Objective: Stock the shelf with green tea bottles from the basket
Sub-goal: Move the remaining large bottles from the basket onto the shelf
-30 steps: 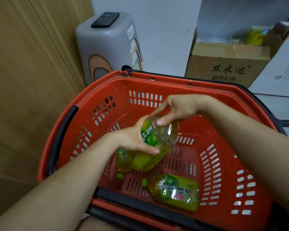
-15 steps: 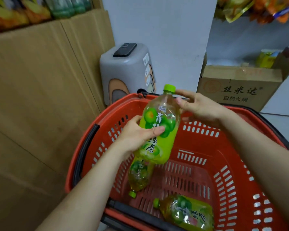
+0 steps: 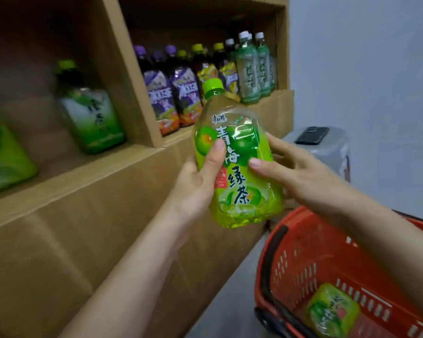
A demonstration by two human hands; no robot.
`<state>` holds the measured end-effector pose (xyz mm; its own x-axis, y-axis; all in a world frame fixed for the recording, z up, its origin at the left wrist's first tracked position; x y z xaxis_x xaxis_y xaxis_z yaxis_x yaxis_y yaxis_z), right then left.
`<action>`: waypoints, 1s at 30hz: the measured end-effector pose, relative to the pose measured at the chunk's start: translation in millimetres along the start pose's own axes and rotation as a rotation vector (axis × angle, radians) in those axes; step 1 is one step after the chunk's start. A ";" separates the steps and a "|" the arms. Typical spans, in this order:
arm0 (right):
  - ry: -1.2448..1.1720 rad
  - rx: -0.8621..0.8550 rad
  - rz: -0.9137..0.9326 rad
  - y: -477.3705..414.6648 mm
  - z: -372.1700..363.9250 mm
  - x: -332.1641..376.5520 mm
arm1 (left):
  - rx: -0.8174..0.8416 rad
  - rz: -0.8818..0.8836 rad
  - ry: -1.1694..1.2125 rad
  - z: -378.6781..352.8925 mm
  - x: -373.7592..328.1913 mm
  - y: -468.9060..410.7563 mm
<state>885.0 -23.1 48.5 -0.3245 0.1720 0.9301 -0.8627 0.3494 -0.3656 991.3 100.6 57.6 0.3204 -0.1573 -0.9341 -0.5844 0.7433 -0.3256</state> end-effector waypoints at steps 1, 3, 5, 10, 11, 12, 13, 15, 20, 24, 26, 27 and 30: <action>-0.021 0.024 0.027 -12.0 -18.3 5.0 | -0.033 -0.017 -0.030 20.7 -9.9 2.7; -0.074 0.081 0.073 -35.3 -56.3 12.7 | -0.135 -0.043 -0.107 63.4 -25.5 8.1; -0.140 0.143 0.106 -55.1 -93.9 19.0 | -0.247 -0.065 -0.196 104.1 -37.8 14.2; -0.197 0.302 0.176 -99.2 -176.7 40.8 | -0.388 -0.137 -0.283 189.9 -66.8 37.1; -0.178 0.318 0.179 -107.7 -191.4 44.1 | -0.412 -0.145 -0.264 204.4 -69.6 41.2; -0.170 0.332 0.174 -115.8 -205.5 46.0 | -0.429 -0.141 -0.245 217.4 -72.0 45.9; -0.175 0.348 0.163 -122.8 -219.7 46.8 | -0.436 -0.131 -0.223 230.9 -72.3 49.8; -0.191 0.389 0.148 -134.3 -248.5 44.5 | -0.451 -0.089 -0.198 257.1 -70.3 60.0; -0.166 0.426 0.108 -149.4 -305.6 35.6 | -0.621 0.058 -0.449 319.9 -55.6 84.2; 0.027 0.336 0.157 -160.1 -337.9 35.4 | -0.726 0.053 -0.463 342.4 -57.8 107.7; 0.137 0.286 0.180 -162.6 -358.3 34.6 | -0.790 0.029 -0.527 352.8 -64.4 120.5; 0.152 0.280 0.181 -162.7 -368.6 33.7 | -0.822 0.024 -0.566 356.8 -67.4 127.2; 0.130 0.301 0.206 -160.6 -401.7 31.6 | -0.918 0.025 -0.679 372.4 -73.8 149.8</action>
<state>1169.1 296.1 122.5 -0.4675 0.3328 0.8190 -0.8662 0.0127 -0.4996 1157.7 465.7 132.3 0.4745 0.4430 -0.7607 -0.8313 -0.0588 -0.5528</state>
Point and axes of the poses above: each hand's wrist, its own y-axis away from the middle knuckle, its own z-axis out of the back of the hand, x = y × z, the point moved 2 cm from there along -y, towards the middle knuckle, and after that the axes turned 1 degree about -z, right-handed, at the moved point
